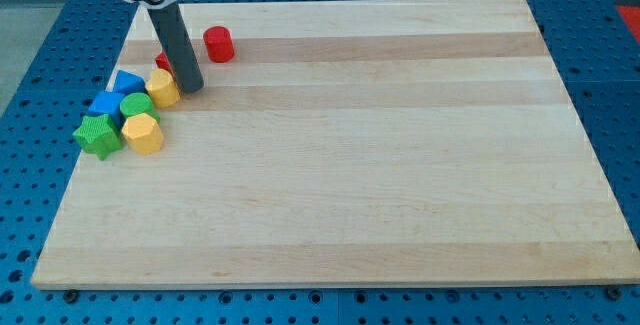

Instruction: Place red star horizontal right to green circle

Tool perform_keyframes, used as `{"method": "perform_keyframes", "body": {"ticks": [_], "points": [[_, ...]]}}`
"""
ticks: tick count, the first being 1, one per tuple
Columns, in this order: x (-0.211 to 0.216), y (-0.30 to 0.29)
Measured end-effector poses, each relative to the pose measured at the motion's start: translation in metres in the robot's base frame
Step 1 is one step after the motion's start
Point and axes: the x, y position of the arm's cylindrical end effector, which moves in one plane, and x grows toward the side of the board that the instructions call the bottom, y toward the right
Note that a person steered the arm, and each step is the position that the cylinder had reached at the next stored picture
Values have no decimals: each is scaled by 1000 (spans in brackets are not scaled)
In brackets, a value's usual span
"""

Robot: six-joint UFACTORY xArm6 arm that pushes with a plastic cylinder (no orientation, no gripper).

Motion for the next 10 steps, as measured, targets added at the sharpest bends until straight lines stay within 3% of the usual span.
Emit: {"method": "perform_keyframes", "body": {"ticks": [2,3,4,5,6,7,8,10], "points": [[-3,6],[-30,74],[-75,142],[-138,147],[-171,64],[-171,-21],[-144,-103],[-81,-117]]}}
